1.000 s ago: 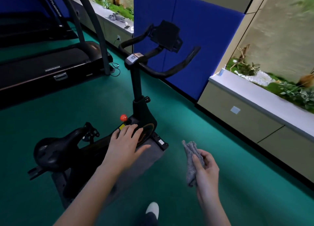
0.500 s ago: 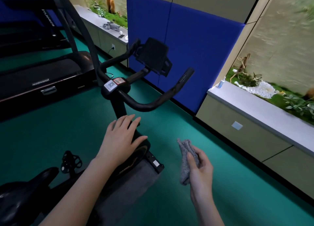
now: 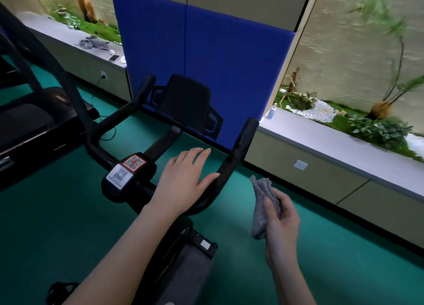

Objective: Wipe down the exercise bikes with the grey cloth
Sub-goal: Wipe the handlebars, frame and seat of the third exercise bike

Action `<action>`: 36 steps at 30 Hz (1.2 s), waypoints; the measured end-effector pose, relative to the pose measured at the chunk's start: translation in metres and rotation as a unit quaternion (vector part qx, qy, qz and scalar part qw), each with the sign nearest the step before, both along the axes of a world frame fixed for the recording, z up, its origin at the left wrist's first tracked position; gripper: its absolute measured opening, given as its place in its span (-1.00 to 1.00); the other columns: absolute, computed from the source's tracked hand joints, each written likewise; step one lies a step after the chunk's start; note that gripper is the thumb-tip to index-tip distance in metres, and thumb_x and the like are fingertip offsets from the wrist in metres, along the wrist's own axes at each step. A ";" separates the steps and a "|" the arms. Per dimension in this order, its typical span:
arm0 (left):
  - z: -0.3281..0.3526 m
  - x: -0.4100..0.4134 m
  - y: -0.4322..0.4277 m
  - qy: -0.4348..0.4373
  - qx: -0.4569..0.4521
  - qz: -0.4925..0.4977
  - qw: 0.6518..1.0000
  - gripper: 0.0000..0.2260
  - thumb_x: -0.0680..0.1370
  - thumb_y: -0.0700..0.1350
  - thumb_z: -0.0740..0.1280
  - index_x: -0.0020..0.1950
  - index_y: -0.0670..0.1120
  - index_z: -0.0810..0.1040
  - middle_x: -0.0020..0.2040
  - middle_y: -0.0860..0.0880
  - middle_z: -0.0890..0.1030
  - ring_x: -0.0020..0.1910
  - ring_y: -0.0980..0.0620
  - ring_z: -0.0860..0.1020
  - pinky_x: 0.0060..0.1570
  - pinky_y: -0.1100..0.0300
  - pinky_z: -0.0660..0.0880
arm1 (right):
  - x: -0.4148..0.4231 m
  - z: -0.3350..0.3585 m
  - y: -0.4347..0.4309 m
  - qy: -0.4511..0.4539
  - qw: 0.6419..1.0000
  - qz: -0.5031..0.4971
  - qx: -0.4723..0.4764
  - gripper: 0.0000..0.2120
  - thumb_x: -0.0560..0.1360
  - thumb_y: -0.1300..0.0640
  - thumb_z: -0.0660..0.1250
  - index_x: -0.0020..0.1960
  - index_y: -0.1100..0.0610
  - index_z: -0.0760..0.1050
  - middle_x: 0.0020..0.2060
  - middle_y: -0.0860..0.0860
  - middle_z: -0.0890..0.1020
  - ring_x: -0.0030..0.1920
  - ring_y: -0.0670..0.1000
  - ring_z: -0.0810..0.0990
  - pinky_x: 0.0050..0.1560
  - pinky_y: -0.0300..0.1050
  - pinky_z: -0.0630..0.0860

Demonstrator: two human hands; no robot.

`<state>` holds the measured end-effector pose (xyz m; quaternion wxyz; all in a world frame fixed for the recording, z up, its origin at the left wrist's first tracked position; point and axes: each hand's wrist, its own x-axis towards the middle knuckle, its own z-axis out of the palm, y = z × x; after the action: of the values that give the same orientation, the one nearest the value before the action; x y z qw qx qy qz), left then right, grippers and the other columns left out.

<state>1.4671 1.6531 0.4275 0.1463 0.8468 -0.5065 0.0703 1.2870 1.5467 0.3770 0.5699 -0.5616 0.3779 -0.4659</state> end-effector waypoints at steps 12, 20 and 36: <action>-0.005 0.027 -0.082 0.072 -0.050 -0.145 0.986 -0.47 0.58 0.17 0.11 0.48 -0.04 0.16 0.31 0.04 0.38 0.20 0.01 0.43 -0.05 0.10 0.47 | 0.053 0.040 -0.039 0.071 0.990 -0.092 -0.085 -0.72 0.53 0.34 0.27 0.00 -0.04 0.52 -0.03 -0.10 0.62 -0.01 -0.13 0.59 0.10 -0.06 0.53; -0.010 0.020 -0.121 0.146 -0.064 -0.113 0.981 -0.39 0.57 0.14 0.17 0.51 -0.09 0.05 0.28 -0.03 0.35 0.18 -0.04 0.43 -0.04 0.07 0.48 | 0.097 0.081 -0.106 0.116 0.971 -0.021 -0.207 -0.79 0.52 0.36 0.25 0.09 0.16 0.52 0.02 0.17 0.57 -0.17 -0.29 0.54 -0.15 -0.47 0.43; -0.023 0.025 -0.124 0.227 -0.146 -0.114 0.956 -0.44 0.50 -0.09 0.36 0.45 -0.01 0.22 0.20 0.06 0.40 0.07 0.03 0.46 -0.04 0.08 0.50 | 0.115 0.056 -0.152 0.057 0.993 0.092 -0.053 -0.84 0.52 0.34 0.29 0.00 0.13 0.57 -0.10 0.06 0.62 -0.08 -0.04 0.57 -0.03 -0.13 0.49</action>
<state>1.4918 1.5294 0.4042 0.3865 0.7462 -0.5377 -0.0682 1.4024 1.3949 0.4332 0.5574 -0.6493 0.3307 -0.3980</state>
